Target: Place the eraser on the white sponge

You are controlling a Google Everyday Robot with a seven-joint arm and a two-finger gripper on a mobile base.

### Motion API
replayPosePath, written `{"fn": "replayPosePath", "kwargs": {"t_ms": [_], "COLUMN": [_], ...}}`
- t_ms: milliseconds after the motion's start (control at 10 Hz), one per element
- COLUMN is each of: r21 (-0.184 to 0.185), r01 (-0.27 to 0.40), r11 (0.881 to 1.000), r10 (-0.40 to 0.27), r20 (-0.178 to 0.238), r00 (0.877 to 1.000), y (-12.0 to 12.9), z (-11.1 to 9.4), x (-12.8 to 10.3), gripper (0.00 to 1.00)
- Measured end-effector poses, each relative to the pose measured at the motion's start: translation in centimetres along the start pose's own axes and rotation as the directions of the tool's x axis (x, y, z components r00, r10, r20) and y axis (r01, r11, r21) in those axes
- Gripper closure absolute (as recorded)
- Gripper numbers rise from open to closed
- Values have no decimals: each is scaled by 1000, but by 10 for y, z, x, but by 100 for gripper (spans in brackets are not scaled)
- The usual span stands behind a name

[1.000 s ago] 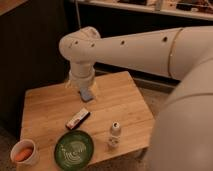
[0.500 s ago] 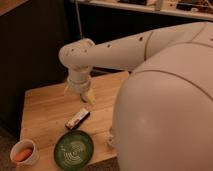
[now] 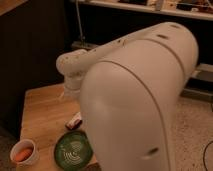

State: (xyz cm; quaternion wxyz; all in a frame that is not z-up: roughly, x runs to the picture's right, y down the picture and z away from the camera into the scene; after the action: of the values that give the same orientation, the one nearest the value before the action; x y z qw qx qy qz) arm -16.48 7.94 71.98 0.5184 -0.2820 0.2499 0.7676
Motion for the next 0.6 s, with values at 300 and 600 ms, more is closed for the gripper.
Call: {"fn": "replayPosePath", "kwargs": {"t_ms": [300,600], "r21": [13,27], "r01": [26,21], "r11": [1000,999], "r10": [-25,-19], "r20": [-45,-74], "r00": [999,997], "y": [8,8], "z": [57,90], "x": [0,-3], "gripper": [20,20]}}
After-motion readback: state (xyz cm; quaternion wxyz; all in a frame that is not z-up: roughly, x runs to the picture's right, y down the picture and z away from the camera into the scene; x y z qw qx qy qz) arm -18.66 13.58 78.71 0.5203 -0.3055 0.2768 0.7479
